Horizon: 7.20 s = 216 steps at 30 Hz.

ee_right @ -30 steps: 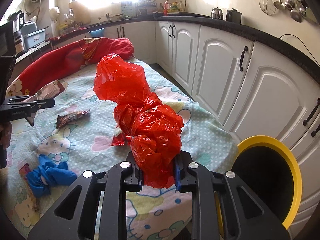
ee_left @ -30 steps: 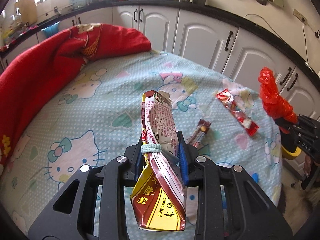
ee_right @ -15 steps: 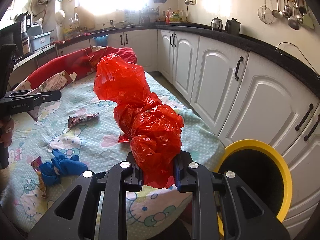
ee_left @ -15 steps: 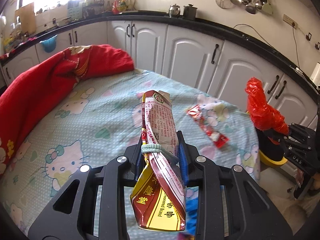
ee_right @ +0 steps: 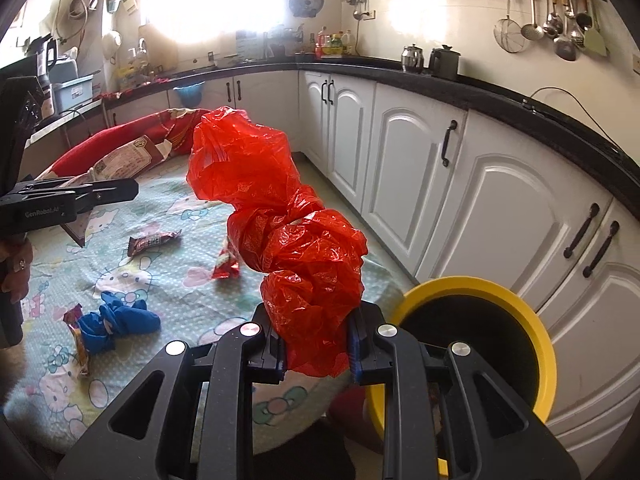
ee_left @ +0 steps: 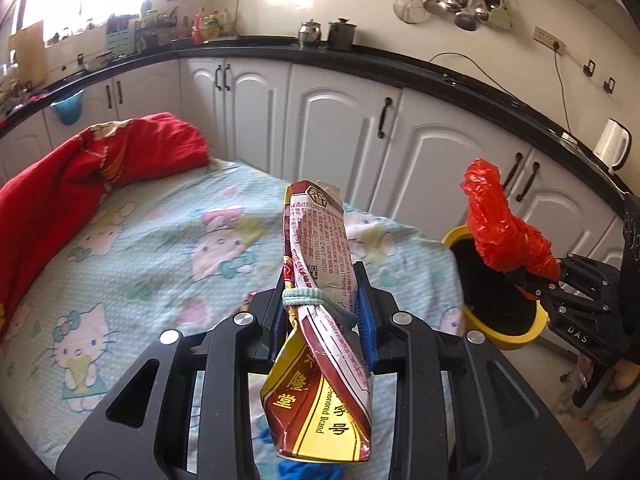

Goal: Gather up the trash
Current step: 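Carry the snack wrapper and red bag over the yellow bin with both tools, then open both tools to drop the wrapper and red bag into the bin, then move both open tools back toward the remaining trash on the bed, then grasp the pink snack wrapper with the left tool while the right tool grasps the blue glove, then carry the pink wrapper and blue glove over the yellow bin with both tools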

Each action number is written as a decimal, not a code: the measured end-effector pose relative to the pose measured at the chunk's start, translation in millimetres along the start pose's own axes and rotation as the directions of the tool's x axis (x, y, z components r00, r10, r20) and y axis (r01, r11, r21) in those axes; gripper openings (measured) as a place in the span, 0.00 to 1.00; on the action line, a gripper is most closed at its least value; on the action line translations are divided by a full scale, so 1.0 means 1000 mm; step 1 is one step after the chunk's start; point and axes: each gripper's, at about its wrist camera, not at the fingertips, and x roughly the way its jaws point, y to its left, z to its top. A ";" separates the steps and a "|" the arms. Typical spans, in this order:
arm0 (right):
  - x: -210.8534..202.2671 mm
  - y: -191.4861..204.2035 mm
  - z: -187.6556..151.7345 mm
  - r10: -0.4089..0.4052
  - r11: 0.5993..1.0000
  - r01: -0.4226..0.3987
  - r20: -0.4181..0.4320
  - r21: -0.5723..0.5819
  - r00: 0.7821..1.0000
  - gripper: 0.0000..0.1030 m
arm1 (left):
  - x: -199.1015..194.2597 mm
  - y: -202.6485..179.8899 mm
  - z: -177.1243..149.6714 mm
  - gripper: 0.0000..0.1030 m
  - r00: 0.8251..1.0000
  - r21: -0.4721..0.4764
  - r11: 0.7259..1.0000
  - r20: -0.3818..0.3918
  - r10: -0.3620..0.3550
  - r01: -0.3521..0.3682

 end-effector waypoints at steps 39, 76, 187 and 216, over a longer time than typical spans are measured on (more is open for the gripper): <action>-0.019 -0.139 -0.061 -0.169 0.962 0.180 -0.072 0.203 0.983 0.21 | 0.085 -0.161 0.006 0.22 0.983 0.100 0.979 -0.071 -0.171 0.178; 0.025 -0.202 -0.117 -0.167 0.881 0.254 -0.241 0.398 0.956 0.50 | 0.176 -0.225 -0.004 0.46 0.947 0.126 0.956 -0.220 -0.232 0.264; 0.080 0.135 -0.030 0.320 0.930 -0.352 -0.230 -0.110 0.919 0.53 | -0.037 0.064 -0.133 0.35 0.980 -0.280 0.958 -0.158 -0.118 0.070; 0.073 0.129 -0.035 0.313 0.933 -0.340 -0.203 -0.120 0.928 0.07 | -0.028 0.039 -0.133 0.06 0.981 -0.170 0.985 -0.184 -0.064 0.032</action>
